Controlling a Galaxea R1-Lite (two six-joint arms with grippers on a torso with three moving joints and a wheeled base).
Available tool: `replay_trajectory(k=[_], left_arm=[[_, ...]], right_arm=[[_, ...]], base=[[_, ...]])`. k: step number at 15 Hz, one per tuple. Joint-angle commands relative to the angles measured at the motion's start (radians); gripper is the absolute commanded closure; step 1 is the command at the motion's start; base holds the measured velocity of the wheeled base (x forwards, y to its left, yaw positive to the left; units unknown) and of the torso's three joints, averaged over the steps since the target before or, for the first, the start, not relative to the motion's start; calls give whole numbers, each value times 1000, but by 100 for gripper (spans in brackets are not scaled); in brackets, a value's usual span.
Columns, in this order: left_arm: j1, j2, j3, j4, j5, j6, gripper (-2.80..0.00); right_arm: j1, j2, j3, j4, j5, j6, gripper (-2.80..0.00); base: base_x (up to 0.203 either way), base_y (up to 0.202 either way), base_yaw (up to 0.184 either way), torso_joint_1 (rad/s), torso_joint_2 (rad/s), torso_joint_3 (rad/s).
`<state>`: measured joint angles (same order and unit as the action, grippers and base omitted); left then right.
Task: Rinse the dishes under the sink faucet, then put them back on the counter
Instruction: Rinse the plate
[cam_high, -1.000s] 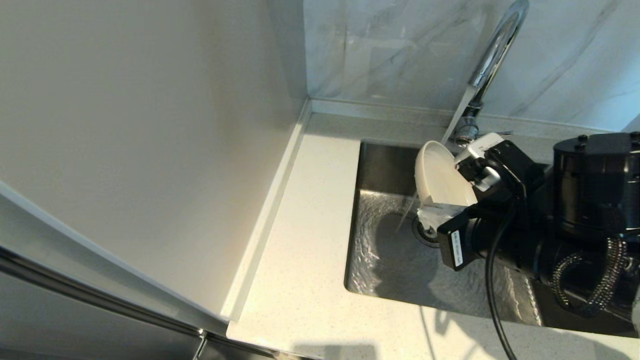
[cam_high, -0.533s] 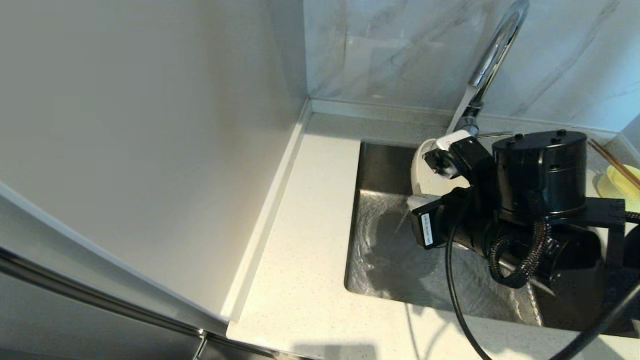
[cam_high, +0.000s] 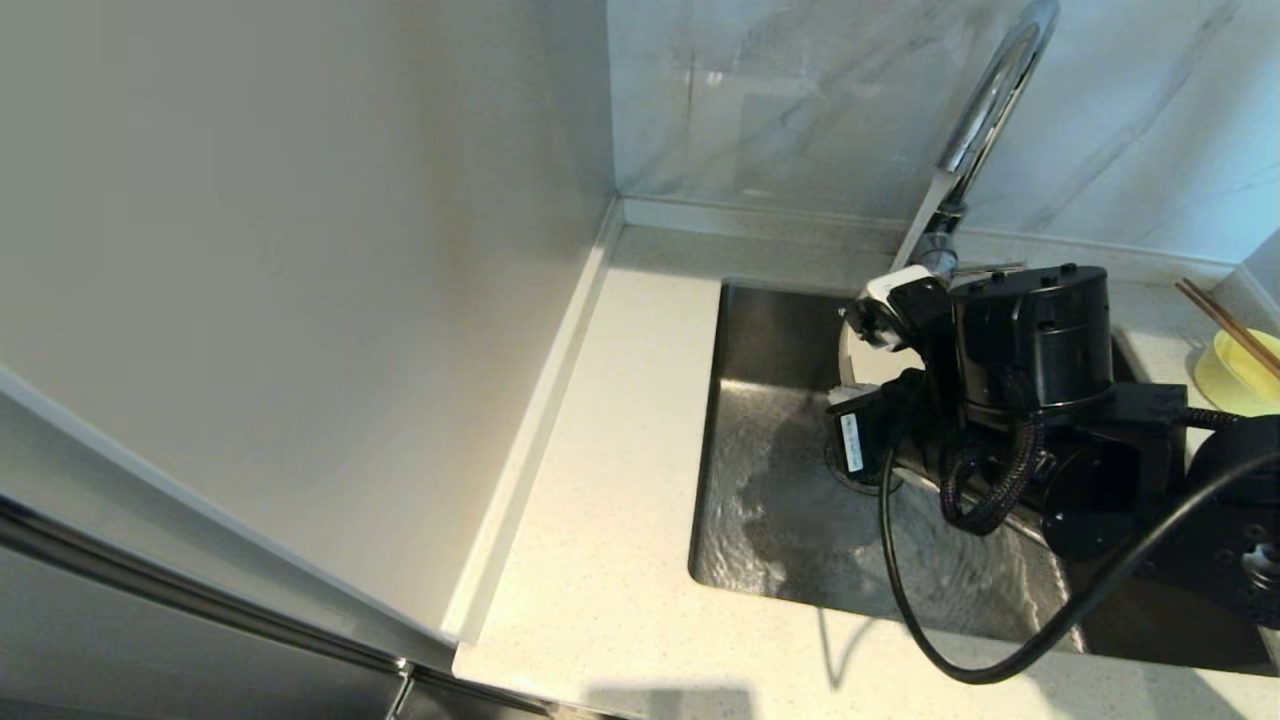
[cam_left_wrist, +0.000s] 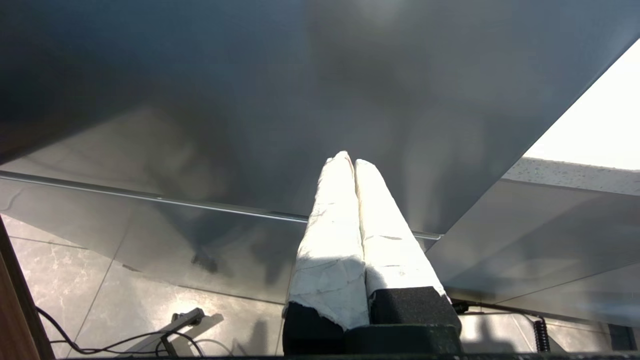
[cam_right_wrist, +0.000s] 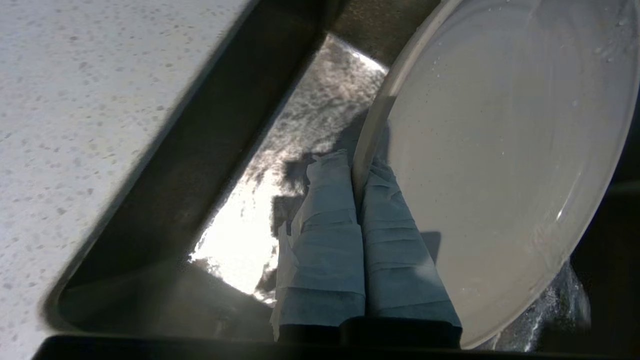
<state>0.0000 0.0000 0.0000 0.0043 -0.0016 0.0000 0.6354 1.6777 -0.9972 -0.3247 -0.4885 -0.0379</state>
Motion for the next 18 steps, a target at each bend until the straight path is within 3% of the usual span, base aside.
replay_trajectory(k=[1, 11, 18], left_arm=[[0, 0, 0, 0, 0, 0, 0], [0, 0, 0, 0, 0, 0, 0], [0, 0, 0, 0, 0, 0, 0]], right_arm=[[-22, 2, -5, -2, -6, -1, 0], [-41, 19, -32, -1, -8, -2, 0], [29, 17, -36, -2, -6, 48, 0]], base=[[0, 0, 0, 0, 0, 0], [0, 0, 0, 0, 0, 0], [0, 0, 0, 0, 0, 0]])
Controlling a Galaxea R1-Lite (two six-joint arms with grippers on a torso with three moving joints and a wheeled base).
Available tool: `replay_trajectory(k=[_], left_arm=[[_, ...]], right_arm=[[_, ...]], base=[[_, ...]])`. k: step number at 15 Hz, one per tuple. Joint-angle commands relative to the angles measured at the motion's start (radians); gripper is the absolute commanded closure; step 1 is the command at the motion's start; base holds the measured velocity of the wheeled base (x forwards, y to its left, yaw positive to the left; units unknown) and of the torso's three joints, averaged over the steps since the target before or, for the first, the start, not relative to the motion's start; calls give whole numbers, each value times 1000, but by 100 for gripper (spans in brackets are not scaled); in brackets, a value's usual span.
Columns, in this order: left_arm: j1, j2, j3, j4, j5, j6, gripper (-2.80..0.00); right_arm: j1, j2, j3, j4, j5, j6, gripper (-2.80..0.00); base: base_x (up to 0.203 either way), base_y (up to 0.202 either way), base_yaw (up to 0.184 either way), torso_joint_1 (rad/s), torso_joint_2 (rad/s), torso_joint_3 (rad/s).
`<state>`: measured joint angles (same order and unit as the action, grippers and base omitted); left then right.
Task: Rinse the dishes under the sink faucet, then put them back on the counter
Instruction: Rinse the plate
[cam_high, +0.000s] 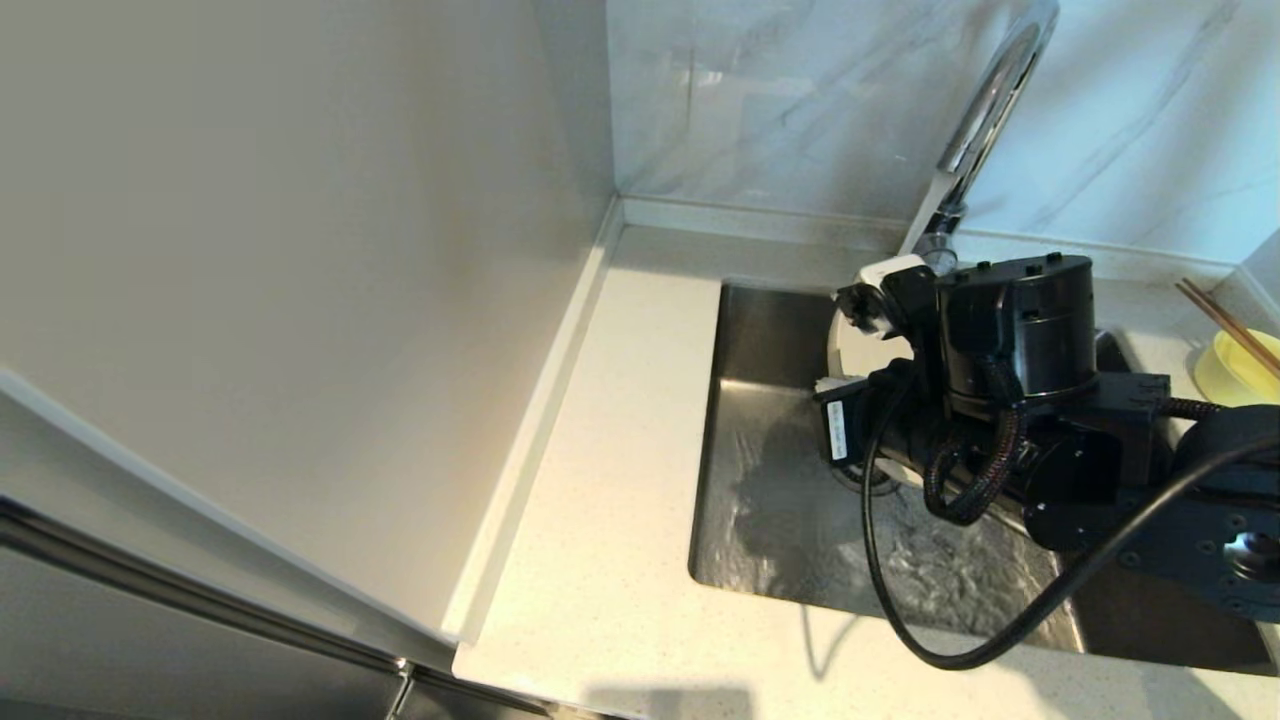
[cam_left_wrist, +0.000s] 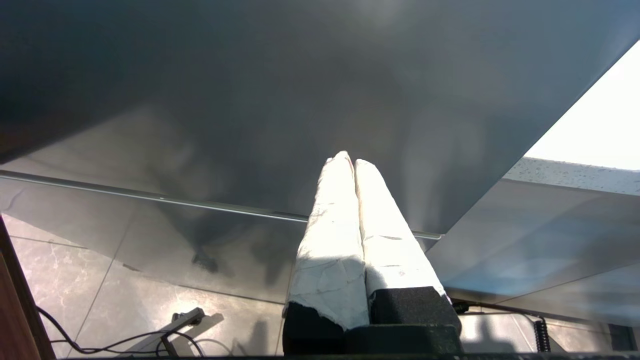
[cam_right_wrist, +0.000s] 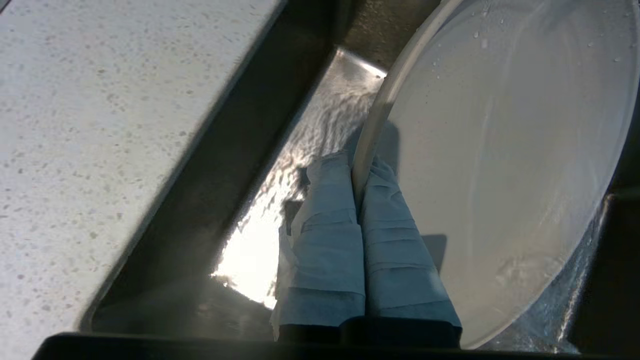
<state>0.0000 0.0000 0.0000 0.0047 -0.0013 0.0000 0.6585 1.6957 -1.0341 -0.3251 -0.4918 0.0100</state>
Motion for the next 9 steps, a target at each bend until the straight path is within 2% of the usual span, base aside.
replay_trajectory(k=[1, 3, 5, 7, 9], left_arm=[[0, 0, 0, 0, 0, 0, 0], [0, 0, 0, 0, 0, 0, 0], [0, 0, 0, 0, 0, 0, 0], [0, 0, 0, 0, 0, 0, 0], [0, 0, 0, 0, 0, 0, 0]], right_arm=[[5, -2, 10, -2, -7, 2, 0], [-2, -34, 66, -2, -37, 31, 0], [-25, -94, 183, -2, -44, 86, 0], [-86, -196, 257, -1, -40, 195, 0], [-157, -312, 263, -3, 13, 286, 0]], base=[[0, 0, 0, 0, 0, 0], [0, 0, 0, 0, 0, 0], [0, 0, 0, 0, 0, 0], [0, 0, 0, 0, 0, 0], [0, 0, 0, 0, 0, 0]])
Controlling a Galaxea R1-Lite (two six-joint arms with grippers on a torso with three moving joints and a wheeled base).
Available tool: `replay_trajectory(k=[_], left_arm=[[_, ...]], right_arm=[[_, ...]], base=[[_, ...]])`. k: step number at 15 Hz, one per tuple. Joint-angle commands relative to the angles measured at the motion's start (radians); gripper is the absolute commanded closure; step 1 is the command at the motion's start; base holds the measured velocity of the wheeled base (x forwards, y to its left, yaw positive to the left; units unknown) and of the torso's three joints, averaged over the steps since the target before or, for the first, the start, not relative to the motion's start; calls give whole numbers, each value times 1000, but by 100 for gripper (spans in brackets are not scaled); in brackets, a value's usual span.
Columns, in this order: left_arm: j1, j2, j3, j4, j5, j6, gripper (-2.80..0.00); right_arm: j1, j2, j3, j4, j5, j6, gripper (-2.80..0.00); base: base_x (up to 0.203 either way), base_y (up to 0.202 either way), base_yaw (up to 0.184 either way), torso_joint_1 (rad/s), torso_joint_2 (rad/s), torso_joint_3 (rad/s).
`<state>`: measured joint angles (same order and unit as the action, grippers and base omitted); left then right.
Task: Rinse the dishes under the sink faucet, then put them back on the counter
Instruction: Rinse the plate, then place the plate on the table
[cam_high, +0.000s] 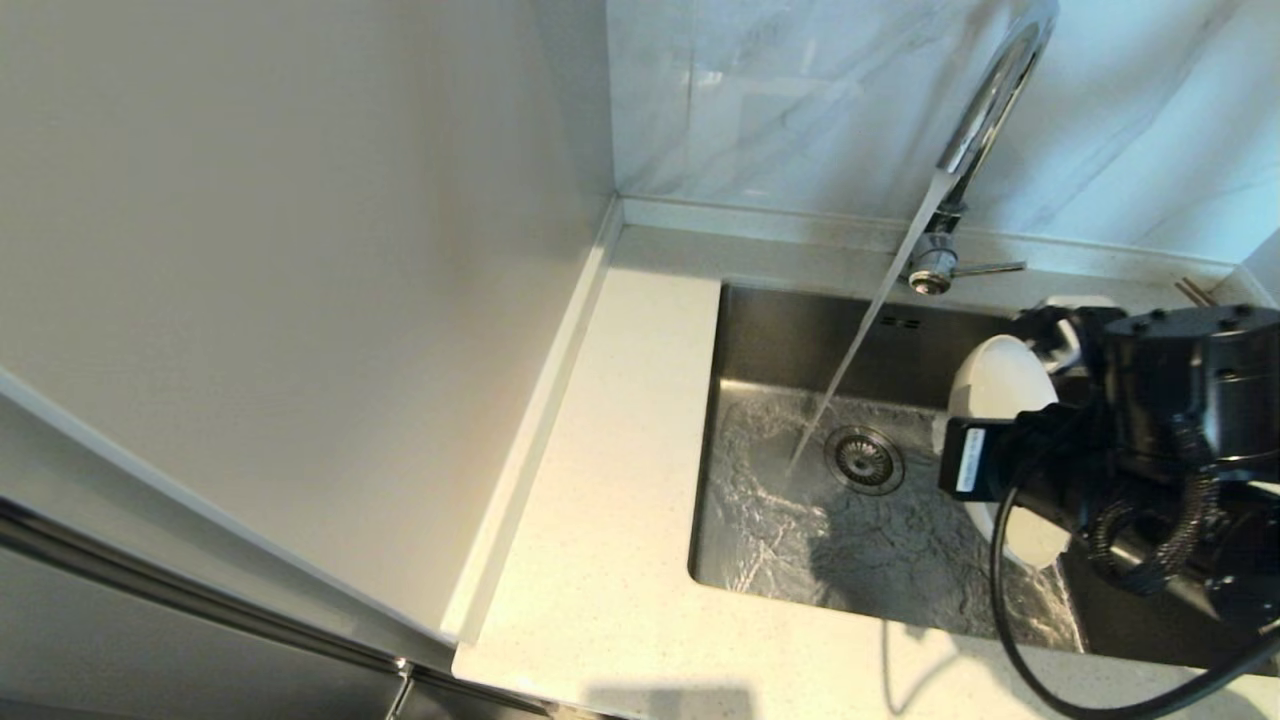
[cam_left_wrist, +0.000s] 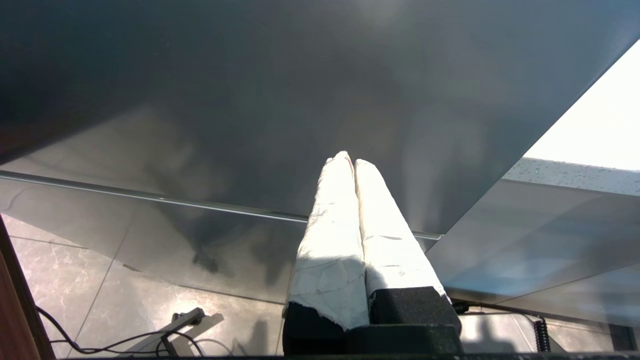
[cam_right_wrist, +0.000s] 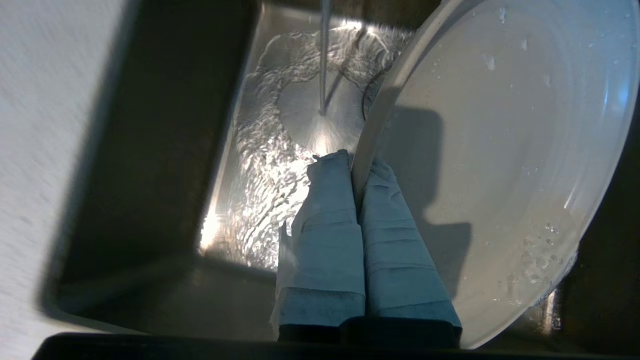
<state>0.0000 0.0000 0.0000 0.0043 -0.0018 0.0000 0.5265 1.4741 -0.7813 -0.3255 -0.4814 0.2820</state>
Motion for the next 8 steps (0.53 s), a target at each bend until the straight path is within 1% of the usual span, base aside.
replay_trajectory(k=[1, 3, 4, 5, 6, 7, 8], left_arm=[[0, 0, 0, 0, 0, 0, 0], [0, 0, 0, 0, 0, 0, 0], [0, 0, 0, 0, 0, 0, 0], [0, 0, 0, 0, 0, 0, 0], [0, 0, 0, 0, 0, 0, 0], [0, 0, 0, 0, 0, 0, 0], [0, 0, 0, 0, 0, 0, 0]], right_arm=[[-65, -143, -16, -7, 45, 51, 0], [-154, -219, -157, -1, 128, 160, 0], [-222, -256, -224, 27, 184, 218, 0], [-287, -307, -274, 76, 264, 310, 0], [-313, -353, -281, 118, 322, 395, 0], [-316, -370, -250, 131, 346, 418, 0], [-318, -381, -175, 131, 376, 433, 0]], base=[[0, 0, 0, 0, 0, 0], [0, 0, 0, 0, 0, 0], [0, 0, 0, 0, 0, 0], [0, 0, 0, 0, 0, 0], [0, 0, 0, 0, 0, 0], [0, 0, 0, 0, 0, 0], [0, 0, 0, 0, 0, 0]])
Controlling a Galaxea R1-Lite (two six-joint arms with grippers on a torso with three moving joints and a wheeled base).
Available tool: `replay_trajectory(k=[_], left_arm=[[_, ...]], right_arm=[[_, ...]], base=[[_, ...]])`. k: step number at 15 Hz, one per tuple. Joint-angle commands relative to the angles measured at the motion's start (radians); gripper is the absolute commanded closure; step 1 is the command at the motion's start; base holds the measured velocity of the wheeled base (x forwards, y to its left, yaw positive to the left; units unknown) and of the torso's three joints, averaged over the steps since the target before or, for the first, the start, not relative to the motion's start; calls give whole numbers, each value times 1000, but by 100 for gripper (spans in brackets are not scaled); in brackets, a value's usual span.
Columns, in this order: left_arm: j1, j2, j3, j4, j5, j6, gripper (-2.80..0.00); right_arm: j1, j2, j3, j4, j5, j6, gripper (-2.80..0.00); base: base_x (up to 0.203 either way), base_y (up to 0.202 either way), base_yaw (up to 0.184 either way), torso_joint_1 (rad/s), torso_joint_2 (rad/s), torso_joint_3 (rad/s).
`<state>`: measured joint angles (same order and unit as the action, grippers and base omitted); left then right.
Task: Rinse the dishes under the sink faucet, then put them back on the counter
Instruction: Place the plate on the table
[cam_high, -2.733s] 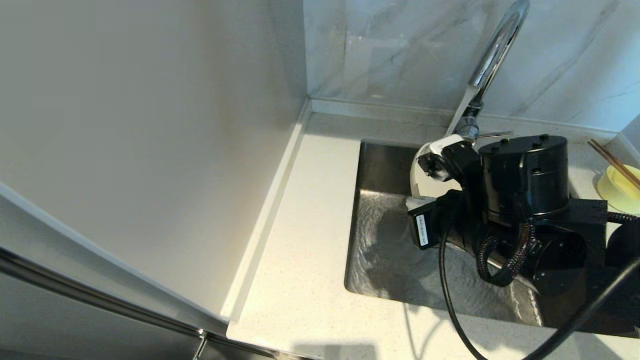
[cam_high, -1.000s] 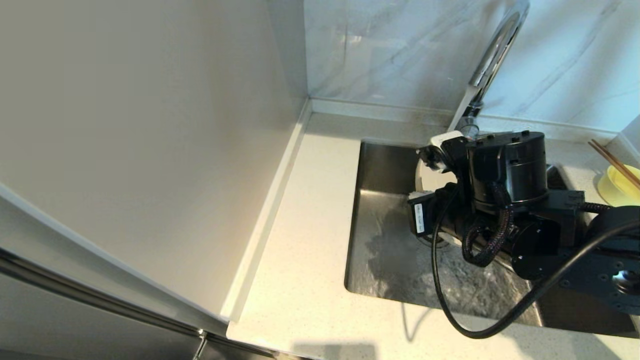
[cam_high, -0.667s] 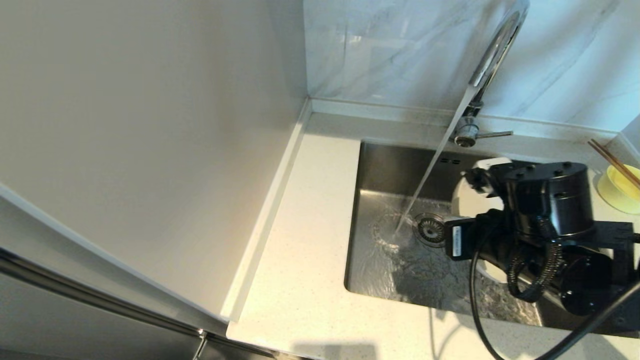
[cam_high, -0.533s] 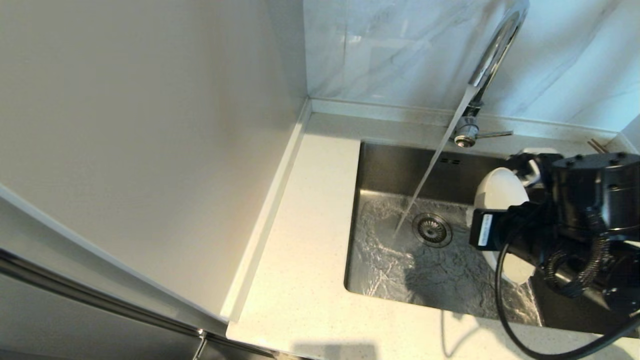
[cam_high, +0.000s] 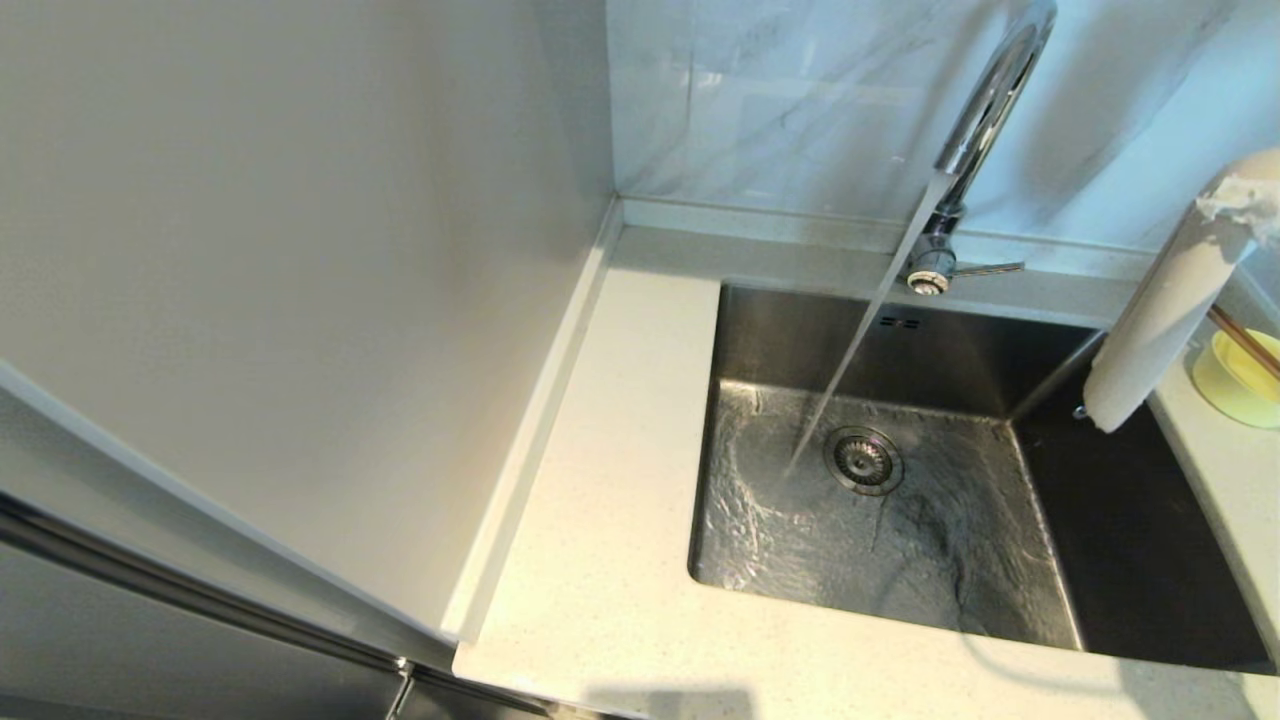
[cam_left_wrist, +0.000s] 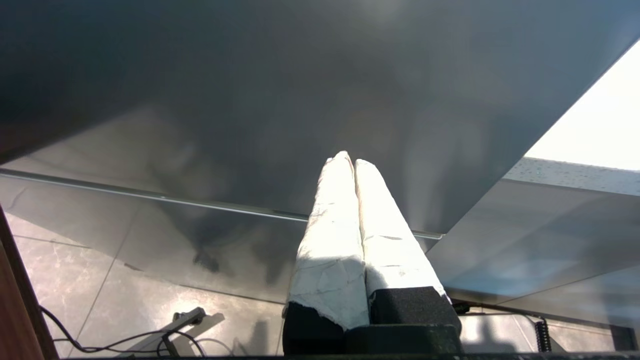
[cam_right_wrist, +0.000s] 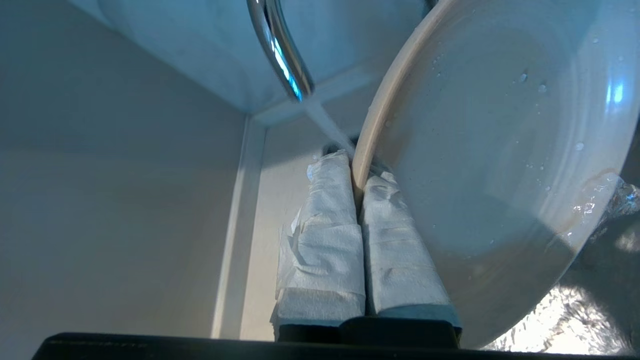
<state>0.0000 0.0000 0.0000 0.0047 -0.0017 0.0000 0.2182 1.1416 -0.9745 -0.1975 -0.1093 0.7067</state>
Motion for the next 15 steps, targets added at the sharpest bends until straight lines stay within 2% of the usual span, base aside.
replay_trajectory(k=[1, 3, 5, 7, 11, 13, 15], left_arm=[[0, 0, 0, 0, 0, 0, 0], [0, 0, 0, 0, 0, 0, 0], [0, 0, 0, 0, 0, 0, 0], [0, 0, 0, 0, 0, 0, 0], [0, 0, 0, 0, 0, 0, 0], [0, 0, 0, 0, 0, 0, 0], [0, 0, 0, 0, 0, 0, 0]], right_arm=[[-12, -57, 135, -22, 36, 21, 0], [-14, -73, 369, -104, 81, 31, 0], [-17, -82, 450, -88, 95, 24, 0], [-21, -85, 366, -23, 101, 19, 0], [-37, -86, -111, 79, 114, 13, 0], [-42, -82, -177, 75, 132, 31, 0], [-47, -77, -83, 39, 174, 75, 0]], base=[[0, 0, 0, 0, 0, 0], [0, 0, 0, 0, 0, 0], [0, 0, 0, 0, 0, 0], [0, 0, 0, 0, 0, 0], [0, 0, 0, 0, 0, 0], [0, 0, 0, 0, 0, 0], [0, 0, 0, 0, 0, 0]])
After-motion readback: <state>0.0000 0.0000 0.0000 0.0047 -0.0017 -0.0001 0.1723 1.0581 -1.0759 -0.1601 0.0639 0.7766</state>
